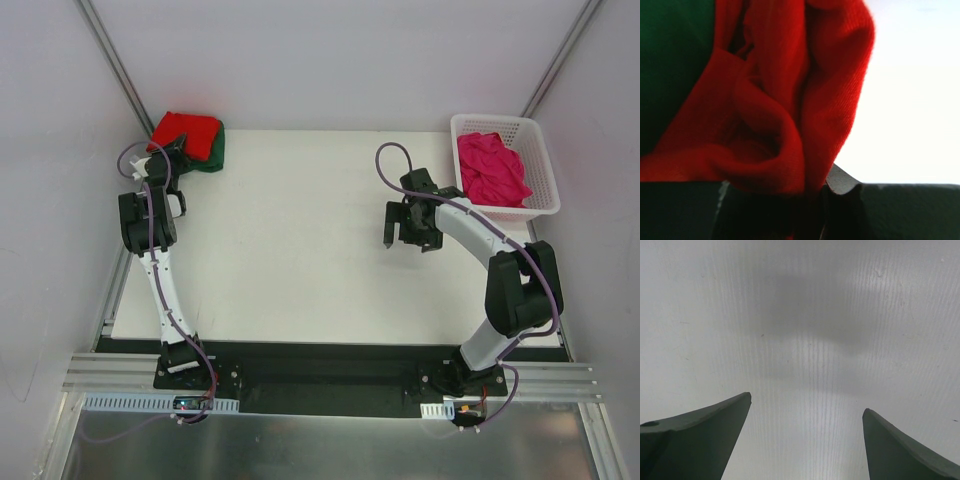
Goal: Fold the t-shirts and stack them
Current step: Put the neatly folded tshirt into the corner of the board with the left arm
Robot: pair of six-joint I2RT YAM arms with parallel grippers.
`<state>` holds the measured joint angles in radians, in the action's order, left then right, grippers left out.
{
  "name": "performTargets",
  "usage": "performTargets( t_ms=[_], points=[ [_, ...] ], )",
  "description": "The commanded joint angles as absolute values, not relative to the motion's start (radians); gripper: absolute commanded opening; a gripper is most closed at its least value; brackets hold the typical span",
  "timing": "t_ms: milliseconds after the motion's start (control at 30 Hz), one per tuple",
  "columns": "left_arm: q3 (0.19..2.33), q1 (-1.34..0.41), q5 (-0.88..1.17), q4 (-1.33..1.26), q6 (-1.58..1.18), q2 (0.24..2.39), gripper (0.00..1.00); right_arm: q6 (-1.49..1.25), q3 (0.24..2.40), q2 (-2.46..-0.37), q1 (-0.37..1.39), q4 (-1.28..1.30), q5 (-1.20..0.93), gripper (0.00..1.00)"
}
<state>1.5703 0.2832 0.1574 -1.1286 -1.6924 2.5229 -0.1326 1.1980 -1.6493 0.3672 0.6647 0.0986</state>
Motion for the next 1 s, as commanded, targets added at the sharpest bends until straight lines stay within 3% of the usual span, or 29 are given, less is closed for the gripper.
performTargets(
  t_ms=[0,467,967],
  points=[
    [1.594,0.284,0.172,-1.264,-1.723,2.465,0.0,-0.153,1.198,-1.618,0.37,0.66,0.089,0.96],
    [1.652,0.233,0.152,-1.283,-1.731,2.476,0.0,-0.149,1.198,-1.608,0.373,0.666,0.101,0.96],
    [1.517,0.244,0.149,-1.206,-1.565,2.413,0.0,-0.149,1.192,-1.592,0.37,0.666,0.101,0.96]
  ],
)
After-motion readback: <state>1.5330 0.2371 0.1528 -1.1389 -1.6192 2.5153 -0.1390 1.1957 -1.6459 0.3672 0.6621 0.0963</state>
